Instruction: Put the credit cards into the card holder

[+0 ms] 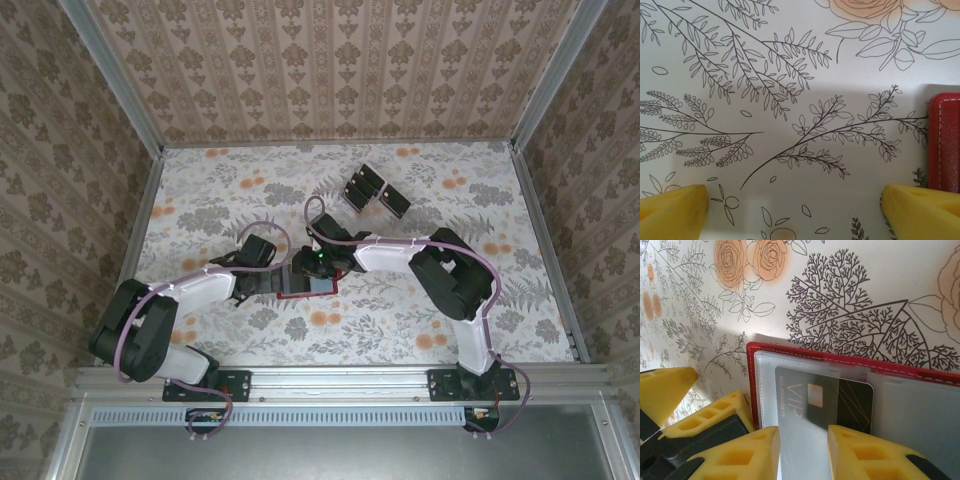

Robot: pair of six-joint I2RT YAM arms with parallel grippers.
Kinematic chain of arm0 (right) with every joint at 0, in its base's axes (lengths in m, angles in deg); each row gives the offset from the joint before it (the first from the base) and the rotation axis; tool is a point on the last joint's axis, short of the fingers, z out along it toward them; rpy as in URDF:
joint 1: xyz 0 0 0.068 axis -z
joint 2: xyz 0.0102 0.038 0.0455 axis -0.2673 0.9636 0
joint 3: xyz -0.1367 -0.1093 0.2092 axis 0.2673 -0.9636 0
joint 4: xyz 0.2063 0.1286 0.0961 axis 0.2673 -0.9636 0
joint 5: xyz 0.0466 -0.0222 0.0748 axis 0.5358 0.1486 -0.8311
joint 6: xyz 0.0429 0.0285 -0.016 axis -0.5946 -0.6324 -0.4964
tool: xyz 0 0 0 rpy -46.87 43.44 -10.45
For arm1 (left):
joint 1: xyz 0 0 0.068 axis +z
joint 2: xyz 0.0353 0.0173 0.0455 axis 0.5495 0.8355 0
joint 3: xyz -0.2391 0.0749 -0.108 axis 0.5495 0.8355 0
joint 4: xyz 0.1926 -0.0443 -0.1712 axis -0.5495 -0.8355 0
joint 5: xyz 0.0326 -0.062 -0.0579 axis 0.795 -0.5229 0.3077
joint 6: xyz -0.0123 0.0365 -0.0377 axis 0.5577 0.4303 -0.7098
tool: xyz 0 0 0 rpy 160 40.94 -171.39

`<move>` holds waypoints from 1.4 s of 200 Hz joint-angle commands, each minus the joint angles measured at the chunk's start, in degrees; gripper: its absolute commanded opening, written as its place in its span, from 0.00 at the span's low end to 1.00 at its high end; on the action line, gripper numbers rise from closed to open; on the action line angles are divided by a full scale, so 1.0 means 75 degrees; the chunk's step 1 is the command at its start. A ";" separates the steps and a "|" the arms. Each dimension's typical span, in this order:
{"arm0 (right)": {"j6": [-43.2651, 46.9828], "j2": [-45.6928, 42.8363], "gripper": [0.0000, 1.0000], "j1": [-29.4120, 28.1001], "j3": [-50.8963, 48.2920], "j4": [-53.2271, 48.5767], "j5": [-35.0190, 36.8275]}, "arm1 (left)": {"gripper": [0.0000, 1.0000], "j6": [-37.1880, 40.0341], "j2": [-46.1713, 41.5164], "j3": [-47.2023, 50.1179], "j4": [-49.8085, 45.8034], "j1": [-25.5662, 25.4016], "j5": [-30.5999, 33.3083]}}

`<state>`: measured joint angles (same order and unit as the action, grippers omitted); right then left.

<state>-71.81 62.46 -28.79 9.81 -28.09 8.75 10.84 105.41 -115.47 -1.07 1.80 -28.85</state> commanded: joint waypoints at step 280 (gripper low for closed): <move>0.0432 0.0050 0.38 -0.0211 0.0217 -0.0949 0.0499 | 1.00 -0.0326 0.0158 0.0457 0.0882 -0.0168 -0.0722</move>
<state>-68.57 61.15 -29.49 9.81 -34.39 13.43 9.99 104.67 -114.03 2.39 1.10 -29.46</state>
